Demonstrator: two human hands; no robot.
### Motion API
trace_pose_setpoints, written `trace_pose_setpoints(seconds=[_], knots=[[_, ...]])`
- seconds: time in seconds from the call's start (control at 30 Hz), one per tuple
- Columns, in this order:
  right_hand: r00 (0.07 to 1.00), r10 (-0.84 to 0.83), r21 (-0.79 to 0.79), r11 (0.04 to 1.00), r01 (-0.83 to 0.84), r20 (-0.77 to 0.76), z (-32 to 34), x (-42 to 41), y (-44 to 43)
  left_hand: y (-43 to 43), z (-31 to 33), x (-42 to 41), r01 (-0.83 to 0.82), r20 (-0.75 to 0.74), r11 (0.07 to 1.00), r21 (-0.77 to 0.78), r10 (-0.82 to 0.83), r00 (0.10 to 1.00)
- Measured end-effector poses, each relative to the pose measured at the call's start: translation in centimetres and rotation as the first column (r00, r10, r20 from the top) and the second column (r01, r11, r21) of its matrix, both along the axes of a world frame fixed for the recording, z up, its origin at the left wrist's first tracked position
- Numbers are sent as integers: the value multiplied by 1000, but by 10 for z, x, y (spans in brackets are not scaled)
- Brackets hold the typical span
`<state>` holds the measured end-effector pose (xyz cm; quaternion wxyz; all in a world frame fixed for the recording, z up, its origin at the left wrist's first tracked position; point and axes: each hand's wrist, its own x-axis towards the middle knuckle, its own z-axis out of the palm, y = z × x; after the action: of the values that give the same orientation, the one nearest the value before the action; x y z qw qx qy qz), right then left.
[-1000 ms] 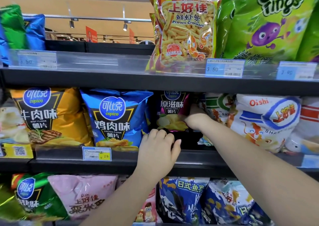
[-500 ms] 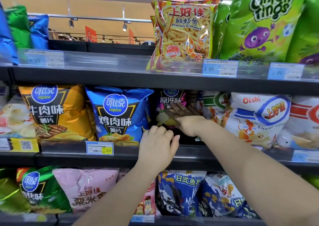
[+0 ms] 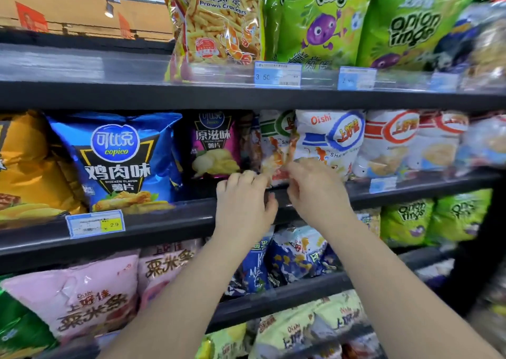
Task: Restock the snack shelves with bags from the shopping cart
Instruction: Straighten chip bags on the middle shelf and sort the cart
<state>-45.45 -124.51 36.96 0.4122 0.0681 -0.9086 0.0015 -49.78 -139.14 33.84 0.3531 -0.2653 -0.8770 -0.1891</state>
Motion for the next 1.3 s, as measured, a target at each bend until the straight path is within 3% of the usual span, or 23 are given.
trace_pose_setpoints(seconds=[0.13,0.33,0.63,0.83,1.07,1.3], knots=[[969,-241,3,971,241,59,-30,55,48,55,-10,30,167,78,986,8,-167,983],[833,-518,6,850,527,196,-76,156,126,155,-43,97,431,186,898,-83,-411,892],[441,-790,-89,448,890,426,-143,333,236,320,-98,238,692,249,673,-262,-646,722],[268,-811,-82,265,961,521,-177,456,326,445,-127,362,801,313,515,-306,-740,596],[160,-723,-102,124,987,672,-231,570,424,554,-192,476,862,469,359,-357,-729,498],[250,-548,-251,75,965,798,-284,611,493,632,-259,512,869,593,207,-450,-658,464]])
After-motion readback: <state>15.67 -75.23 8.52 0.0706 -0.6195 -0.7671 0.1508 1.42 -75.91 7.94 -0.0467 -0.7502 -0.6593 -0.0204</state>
